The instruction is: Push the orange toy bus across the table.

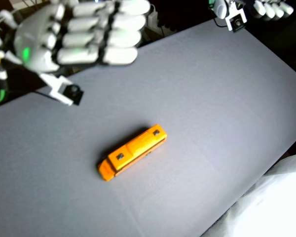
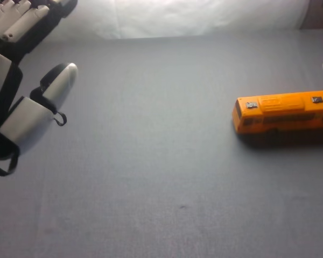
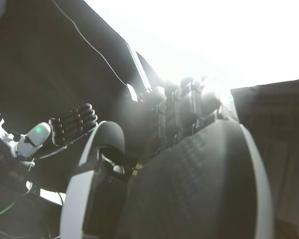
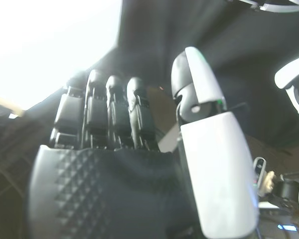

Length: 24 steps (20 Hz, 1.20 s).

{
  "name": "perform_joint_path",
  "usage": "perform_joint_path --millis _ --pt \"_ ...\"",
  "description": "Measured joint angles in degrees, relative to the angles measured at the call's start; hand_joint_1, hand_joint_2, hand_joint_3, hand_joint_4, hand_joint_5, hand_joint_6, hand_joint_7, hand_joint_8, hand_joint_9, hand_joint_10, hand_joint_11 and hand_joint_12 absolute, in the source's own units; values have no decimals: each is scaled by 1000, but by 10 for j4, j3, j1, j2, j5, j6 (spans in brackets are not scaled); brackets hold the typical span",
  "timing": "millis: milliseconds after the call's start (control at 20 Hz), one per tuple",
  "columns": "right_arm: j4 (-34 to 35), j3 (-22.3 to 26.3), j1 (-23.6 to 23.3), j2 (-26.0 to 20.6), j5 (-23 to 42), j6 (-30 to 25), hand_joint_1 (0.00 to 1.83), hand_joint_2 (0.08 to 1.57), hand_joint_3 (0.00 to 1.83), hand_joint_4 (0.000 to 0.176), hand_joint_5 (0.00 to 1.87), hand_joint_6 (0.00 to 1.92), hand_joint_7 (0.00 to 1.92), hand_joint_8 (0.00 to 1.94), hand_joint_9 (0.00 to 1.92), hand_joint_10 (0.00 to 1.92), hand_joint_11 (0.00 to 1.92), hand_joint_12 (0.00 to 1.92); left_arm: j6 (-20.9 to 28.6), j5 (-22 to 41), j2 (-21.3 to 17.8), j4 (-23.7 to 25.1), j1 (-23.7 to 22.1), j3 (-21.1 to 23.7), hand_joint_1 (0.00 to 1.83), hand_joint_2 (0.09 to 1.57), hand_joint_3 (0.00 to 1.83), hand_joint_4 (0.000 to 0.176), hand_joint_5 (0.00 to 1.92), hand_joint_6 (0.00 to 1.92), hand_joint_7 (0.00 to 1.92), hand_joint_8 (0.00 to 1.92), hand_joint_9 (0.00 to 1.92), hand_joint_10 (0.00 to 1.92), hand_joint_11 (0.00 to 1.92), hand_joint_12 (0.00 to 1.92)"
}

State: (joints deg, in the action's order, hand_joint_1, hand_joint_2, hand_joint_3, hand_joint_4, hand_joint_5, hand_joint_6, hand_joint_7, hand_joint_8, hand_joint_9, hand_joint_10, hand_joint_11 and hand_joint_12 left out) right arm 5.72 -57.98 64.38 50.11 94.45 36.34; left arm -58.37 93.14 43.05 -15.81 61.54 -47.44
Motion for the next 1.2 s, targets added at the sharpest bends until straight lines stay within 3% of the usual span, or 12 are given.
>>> perform_joint_path --millis 250,450,550,600,650,700,850,900,950,1050,1150,1200 --pt "19 0 13 7 -5 0 1126 1230 6 0 274 0 232 0 200 2 139 93 -2 -9 4 -15 15 3 491 1529 0 0 51 7 157 5 82 2 7 3" --pt "5 0 12 2 -4 0 1131 1216 0 0 185 0 188 0 192 0 158 93 -2 -7 3 -11 7 3 268 1567 51 0 138 5 144 0 15 0 0 0" --pt "-2 1 9 -3 -6 8 1077 1247 11 0 202 7 208 9 235 13 194 120 -4 -10 -5 4 0 3 558 1502 0 0 114 7 76 9 43 8 0 0" --pt "-9 2 0 -6 -7 13 1035 1222 4 0 229 14 229 1 258 2 117 283 -9 -9 -10 7 -9 3 692 1430 0 0 349 62 443 51 294 48 0 0" --pt "-22 4 -9 -10 -3 17 1135 1179 0 0 337 18 313 9 331 7 112 456 -14 0 -12 14 -20 3 852 1382 0 0 441 86 494 39 369 57 0 0" --pt "-33 4 -11 -11 3 17 1278 1118 0 0 209 3 268 1 355 2 168 596 -20 3 -12 23 -25 3 925 1338 0 0 272 16 222 7 151 11 0 0" --pt "-47 4 -25 -9 -6 17 592 1421 22 0 378 14 344 12 389 15 98 820 -25 -3 -8 41 -36 4 870 1339 0 0 417 22 190 6 117 10 35 24" --pt "-47 4 -33 -13 -8 13 341 1458 23 0 360 14 349 6 395 10 117 845 -25 -4 -10 41 -37 5 853 1337 0 0 614 23 298 32 231 10 6 301" --pt "-49 4 -47 -25 -6 1 431 1410 6 0 475 24 529 25 584 41 320 952 -26 -5 -17 43 -40 9 880 1366 5 0 555 1306 579 80 531 132 118 935" --pt "-47 4 -57 -35 13 -10 477 1453 8 0 508 9 610 12 686 40 357 1087 -27 -1 -22 39 -42 12 488 1474 3 0 316 386 533 14 590 109 145 1078" --pt "-55 4 -56 -35 9 -25 846 1347 0 0 674 33 720 7 778 22 516 859 -27 -5 -24 37 -57 14 582 1240 0 0 363 70 439 0 463 9 20 825" --pt "-56 5 -57 -34 8 -27 860 1338 0 0 669 22 693 1 717 4 440 807 -27 -6 -28 36 -61 18 440 1331 6 20 362 25 525 8 535 20 7 1004"
